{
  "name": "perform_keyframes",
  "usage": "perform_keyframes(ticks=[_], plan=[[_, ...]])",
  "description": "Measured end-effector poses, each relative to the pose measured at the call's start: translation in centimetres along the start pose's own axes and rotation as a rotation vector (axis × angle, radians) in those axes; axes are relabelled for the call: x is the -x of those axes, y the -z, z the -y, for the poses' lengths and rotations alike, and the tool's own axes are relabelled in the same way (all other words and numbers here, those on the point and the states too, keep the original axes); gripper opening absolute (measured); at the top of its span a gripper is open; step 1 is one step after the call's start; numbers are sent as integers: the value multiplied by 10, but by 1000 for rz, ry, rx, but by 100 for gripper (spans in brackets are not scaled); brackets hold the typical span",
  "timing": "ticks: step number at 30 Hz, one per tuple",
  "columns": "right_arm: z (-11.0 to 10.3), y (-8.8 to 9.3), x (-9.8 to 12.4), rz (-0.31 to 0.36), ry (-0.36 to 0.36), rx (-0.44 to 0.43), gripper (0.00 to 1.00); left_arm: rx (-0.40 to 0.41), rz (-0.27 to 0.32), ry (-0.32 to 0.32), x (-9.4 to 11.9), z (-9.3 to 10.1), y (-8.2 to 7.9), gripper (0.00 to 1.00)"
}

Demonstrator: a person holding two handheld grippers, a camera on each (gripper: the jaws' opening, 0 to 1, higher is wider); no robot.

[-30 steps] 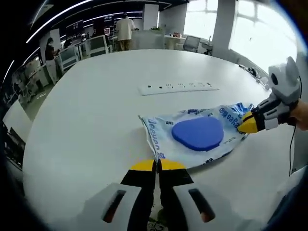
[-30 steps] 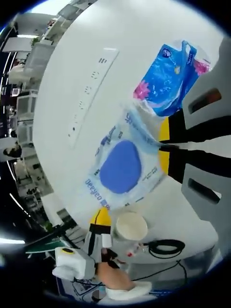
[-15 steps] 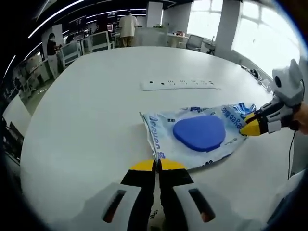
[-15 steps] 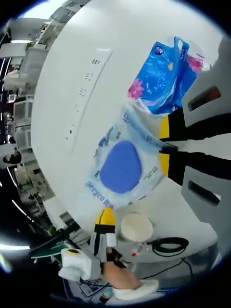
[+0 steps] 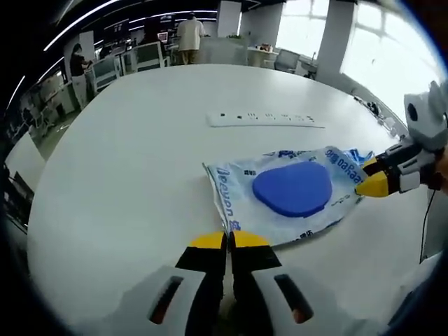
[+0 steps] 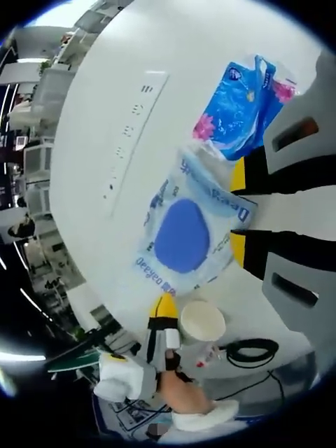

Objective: Arrange the tabletop items into an orderly group along one side of the table until the central work area is clear of visible clutter.

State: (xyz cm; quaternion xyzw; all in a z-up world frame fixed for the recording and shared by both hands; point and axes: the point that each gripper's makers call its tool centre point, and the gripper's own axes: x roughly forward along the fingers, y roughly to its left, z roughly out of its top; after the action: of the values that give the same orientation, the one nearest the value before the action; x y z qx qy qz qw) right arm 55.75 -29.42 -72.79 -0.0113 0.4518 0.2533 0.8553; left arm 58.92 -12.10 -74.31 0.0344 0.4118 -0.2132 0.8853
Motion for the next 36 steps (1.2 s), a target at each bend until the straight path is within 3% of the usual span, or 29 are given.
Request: perform_keyframes(ticks=[12, 21, 27, 30, 32, 34, 36], plan=[[0, -10, 18, 64, -3, -32, 18, 7, -4, -17, 2, 4, 3, 0], [-2, -4, 35, 109, -3, -69, 22, -2, 28, -41, 10, -2, -2, 5], [-5, 9, 41, 108, -9, -77, 40, -3, 68, -54, 19, -6, -8, 31], [-10, 18, 43, 92, -38, -87, 57, 10, 87, -41, 24, -5, -11, 42], [-16, 21, 50, 113, -66, -127, 69, 39, 115, -14, 27, -1, -15, 54], [-23, 22, 56, 150, -107, -186, 76, 59, 136, -4, 31, 1, -17, 71], [-22, 28, 62, 160, -109, -213, 82, 45, 153, -3, 35, 3, -19, 80]])
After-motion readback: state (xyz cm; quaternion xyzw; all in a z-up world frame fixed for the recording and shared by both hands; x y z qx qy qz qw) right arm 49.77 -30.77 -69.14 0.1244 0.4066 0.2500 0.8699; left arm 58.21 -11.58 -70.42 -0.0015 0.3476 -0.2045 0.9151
